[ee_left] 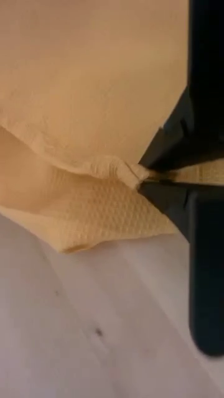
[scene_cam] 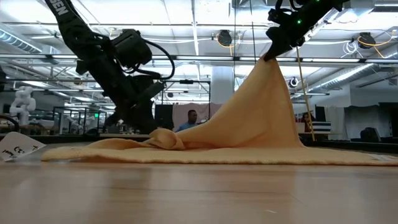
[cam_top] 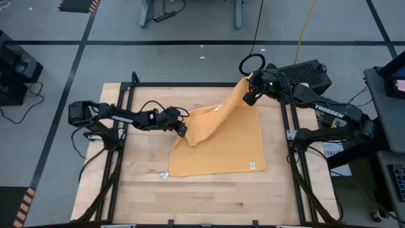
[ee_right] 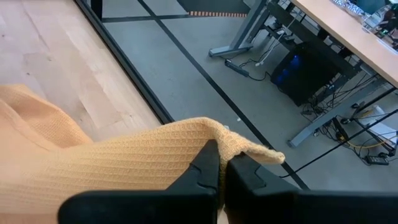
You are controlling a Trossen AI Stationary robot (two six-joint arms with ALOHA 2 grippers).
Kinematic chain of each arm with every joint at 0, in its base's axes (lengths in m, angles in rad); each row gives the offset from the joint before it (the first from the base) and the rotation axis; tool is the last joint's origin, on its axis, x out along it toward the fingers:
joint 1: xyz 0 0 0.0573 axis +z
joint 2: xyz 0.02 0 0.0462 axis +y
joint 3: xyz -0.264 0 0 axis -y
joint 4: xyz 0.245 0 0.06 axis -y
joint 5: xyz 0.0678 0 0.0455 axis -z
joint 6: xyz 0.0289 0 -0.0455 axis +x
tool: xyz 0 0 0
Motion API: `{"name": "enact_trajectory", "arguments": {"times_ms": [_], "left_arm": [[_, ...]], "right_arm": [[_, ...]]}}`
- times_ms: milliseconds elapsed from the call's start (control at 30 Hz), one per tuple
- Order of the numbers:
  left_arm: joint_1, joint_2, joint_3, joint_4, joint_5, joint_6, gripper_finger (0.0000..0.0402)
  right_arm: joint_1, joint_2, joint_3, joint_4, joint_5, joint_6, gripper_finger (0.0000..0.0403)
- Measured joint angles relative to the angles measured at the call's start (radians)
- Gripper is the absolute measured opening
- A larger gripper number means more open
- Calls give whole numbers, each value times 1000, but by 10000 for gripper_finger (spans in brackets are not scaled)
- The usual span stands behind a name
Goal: Roll towel
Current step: Fold the yellow towel in
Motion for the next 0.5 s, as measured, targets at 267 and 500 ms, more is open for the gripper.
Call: {"name": "enact_trajectory", "arguments": {"times_ms": [267, 500], "left_arm": [[0, -97, 0, 0, -7, 48, 12], [0, -265, 19, 0, -104, 236, 11]], "right_arm": [[0, 0, 0, -7, 0, 0, 0], [0, 0, 0, 59, 0, -39, 0]]}}
